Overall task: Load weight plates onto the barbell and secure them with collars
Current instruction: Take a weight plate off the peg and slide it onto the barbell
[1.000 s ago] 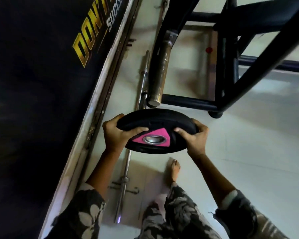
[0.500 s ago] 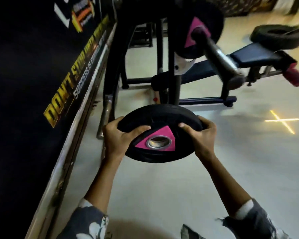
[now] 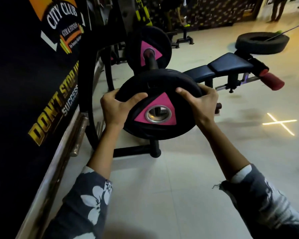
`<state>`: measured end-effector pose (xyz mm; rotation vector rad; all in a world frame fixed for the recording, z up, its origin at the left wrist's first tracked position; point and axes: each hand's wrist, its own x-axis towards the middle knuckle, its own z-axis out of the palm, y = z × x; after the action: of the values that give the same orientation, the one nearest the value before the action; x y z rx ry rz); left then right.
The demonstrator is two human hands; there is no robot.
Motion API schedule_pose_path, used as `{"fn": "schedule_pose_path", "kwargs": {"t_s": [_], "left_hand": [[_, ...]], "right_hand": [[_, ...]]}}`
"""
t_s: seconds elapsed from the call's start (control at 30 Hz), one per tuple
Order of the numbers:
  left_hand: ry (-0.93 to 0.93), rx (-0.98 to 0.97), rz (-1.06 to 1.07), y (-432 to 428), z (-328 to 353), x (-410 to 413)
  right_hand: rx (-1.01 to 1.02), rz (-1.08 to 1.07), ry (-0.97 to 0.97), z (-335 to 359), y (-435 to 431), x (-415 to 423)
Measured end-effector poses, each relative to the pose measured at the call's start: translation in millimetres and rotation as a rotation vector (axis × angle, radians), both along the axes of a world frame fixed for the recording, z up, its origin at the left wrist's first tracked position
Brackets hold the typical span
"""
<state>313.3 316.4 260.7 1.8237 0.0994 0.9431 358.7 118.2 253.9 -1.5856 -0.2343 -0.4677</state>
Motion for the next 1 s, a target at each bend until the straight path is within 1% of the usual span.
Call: {"fn": "schedule_pose_path", "kwargs": {"t_s": [0.23,0.43,0.53,0.67,0.77,0.87,0.93,1.0], "left_hand": [[0.037,0.014,0.063,4.0,-0.3,49.1],[0.042,0.0,0.069,15.6,4.3,101.2],[0.008,0.057,0.056,25.5,3.2,136.9],[-0.028,0.076,-0.027,51.3,-5.1,198.9],[-0.067,0.145,-0.044,69.1,-10.0,247.3],[-0.045,0.199,-0.048,84.9,-8.9,290.3],[-0.039,0.194,-0.059,94.7,-6.2,315.9],[-0.033,0.136,-0.096,101.0,-4.3,339.4]], "right_hand": [[-0.025,0.049,-0.007,-0.5,6.1,57.1],[-0.039,0.104,0.036,2.3,23.2,120.7],[-0.037,0.118,0.034,0.2,34.3,155.8],[-0.051,0.148,-0.017,-2.6,52.7,218.1],[-0.062,0.168,-0.036,-1.7,65.5,264.0],[-0.115,0.154,-0.032,0.1,78.0,301.8],[-0.127,0.144,-0.022,1.9,86.9,325.7],[-0.127,0.116,-0.009,4.8,95.4,346.0]]}}
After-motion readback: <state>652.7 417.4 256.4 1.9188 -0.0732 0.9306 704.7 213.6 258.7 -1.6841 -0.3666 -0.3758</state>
